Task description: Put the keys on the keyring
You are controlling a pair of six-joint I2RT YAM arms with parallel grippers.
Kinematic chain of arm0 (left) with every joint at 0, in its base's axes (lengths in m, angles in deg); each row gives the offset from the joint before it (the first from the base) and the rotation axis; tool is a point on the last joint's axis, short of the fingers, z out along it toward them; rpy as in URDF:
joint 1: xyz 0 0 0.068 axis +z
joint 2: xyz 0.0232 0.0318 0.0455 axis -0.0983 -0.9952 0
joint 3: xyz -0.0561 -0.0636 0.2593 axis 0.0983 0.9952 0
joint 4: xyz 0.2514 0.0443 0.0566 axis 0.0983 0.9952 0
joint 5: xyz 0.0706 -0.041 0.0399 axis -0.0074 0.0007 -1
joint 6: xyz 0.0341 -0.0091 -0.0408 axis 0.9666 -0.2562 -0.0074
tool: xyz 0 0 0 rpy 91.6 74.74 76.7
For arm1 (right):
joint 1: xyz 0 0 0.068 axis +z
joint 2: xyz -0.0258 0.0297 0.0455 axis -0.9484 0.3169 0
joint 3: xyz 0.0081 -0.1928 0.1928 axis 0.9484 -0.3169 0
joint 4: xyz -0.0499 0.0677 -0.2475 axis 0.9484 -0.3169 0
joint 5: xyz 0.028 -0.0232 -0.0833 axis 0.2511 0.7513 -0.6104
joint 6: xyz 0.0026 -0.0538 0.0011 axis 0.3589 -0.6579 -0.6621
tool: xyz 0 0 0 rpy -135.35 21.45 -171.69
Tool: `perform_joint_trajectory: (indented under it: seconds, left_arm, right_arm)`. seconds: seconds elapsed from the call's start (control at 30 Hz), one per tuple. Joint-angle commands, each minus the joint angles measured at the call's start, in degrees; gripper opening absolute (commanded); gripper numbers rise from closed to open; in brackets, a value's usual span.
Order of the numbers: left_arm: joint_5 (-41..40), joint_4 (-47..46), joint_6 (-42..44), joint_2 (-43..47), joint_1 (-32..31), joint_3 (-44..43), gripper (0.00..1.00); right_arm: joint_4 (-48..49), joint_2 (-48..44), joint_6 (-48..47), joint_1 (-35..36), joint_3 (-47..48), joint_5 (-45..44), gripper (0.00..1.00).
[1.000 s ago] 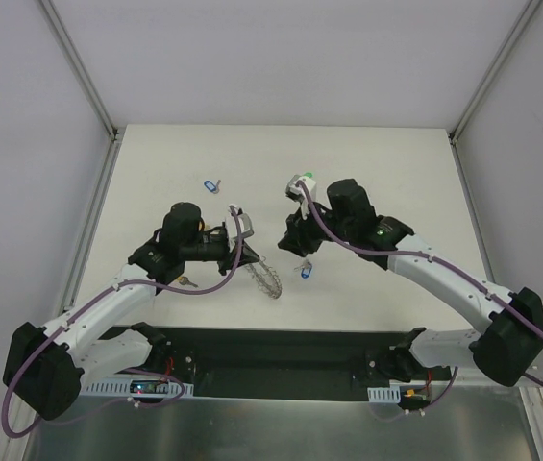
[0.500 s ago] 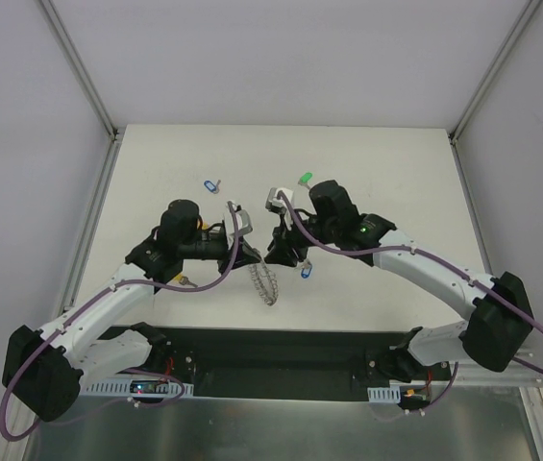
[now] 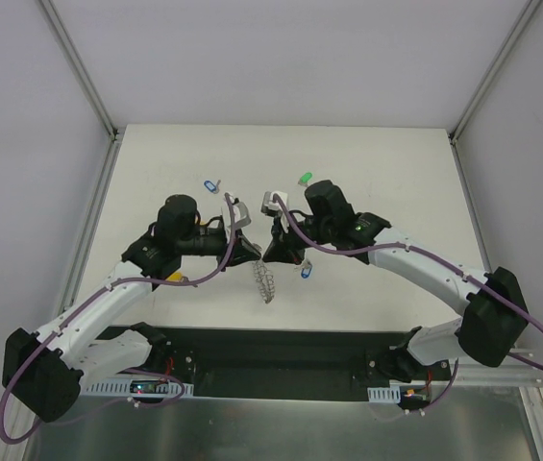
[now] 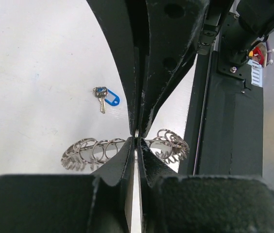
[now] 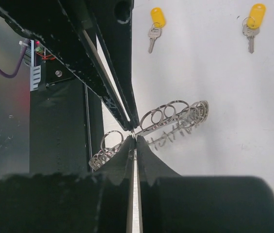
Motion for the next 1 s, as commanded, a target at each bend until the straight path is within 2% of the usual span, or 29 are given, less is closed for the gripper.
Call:
perform_joint_trajectory:
  seconds: [0.0, 0.03, 0.17, 0.27, 0.53, 0.87, 0.97]
  left_arm:
    - [-2.6, -1.2, -2.4, 3.8, 0.2, -3.4, 0.07]
    - [-3.9, -1.3, -2.6, 4.6, 0.4, -3.3, 0.14]
    - [-7.9, -2.3, -3.8, 8.3, 1.3, -2.6, 0.18]
    - [-7.0, -6.4, -6.9, 9.6, 1.5, -2.1, 0.22]
    - [-2.9, -13.3, -13.5, 7.1, 1.6, -2.8, 0.25]
    - [4.3, -14.4, -14.2, 4.2, 1.6, -3.9, 0.25]
    - [5.6, -14.3, -13.9, 3.5, 1.6, -3.8, 0.22]
  right_arm:
    - [4.4, -3.6, 1.2, -0.6, 0.6, 1.2, 0.01]
    - [6.9, -4.4, 2.3, -1.4, -0.1, 1.6, 0.01]
    - [13.5, -7.9, 8.5, -3.3, -3.4, 4.0, 0.01]
    - [17.5, -10.0, 10.4, -3.9, -4.6, 4.1, 0.01]
    - [25.7, -12.6, 15.7, -4.2, -7.9, 3.6, 0.01]
    - [26.4, -13.3, 15.9, -4.2, -9.0, 5.7, 0.01]
    - [26.4, -13.4, 15.6, -4.1, -8.9, 6.2, 0.01]
